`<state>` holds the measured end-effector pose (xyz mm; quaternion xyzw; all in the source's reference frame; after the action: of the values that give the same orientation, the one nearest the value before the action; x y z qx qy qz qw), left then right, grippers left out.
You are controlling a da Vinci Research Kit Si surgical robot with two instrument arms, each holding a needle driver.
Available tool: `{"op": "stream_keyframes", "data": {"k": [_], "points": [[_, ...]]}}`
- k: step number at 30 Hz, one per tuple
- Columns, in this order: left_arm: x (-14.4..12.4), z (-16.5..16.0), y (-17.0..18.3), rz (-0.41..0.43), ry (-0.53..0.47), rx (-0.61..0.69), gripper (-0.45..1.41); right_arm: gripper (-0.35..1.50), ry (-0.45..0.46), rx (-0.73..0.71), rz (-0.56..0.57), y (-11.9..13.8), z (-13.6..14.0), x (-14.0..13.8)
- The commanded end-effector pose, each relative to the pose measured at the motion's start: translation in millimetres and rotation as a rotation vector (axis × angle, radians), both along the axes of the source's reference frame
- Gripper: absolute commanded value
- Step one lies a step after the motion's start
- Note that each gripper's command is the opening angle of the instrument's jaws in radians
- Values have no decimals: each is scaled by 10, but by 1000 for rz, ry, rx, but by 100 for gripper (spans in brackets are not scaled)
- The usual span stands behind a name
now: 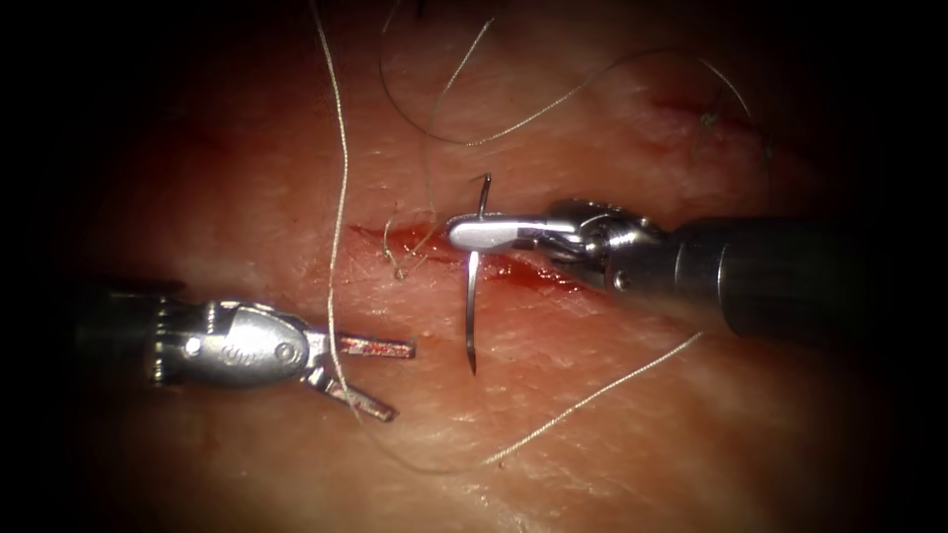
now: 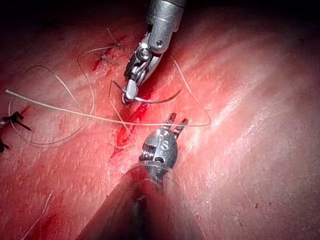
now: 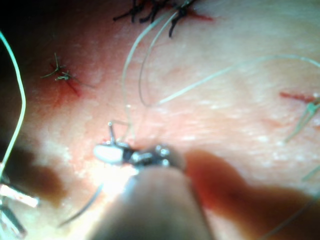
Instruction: Wound Closure
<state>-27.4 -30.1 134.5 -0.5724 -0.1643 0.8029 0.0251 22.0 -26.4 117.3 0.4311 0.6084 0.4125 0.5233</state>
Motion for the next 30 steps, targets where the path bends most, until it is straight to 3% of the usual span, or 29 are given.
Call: {"op": "stream_keyframes", "data": {"k": [1,5,6,14,21,30], "points": [[-5,22,-1,-18,42,10,0,-35,-11,-62,5,0,2,2],[-6,55,4,-25,71,39,-8,-35,-41,-215,38,-1,-2,3],[-7,71,7,-25,81,51,-8,-35,-60,-323,57,1,-5,4],[-2,111,31,-68,115,67,-18,-35,-116,-690,112,9,-34,4],[6,129,58,-159,201,50,-22,-35,-179,-829,125,7,-47,4],[-13,138,69,-205,379,48,-37,-35,-236,-895,129,4,-46,1]]}}
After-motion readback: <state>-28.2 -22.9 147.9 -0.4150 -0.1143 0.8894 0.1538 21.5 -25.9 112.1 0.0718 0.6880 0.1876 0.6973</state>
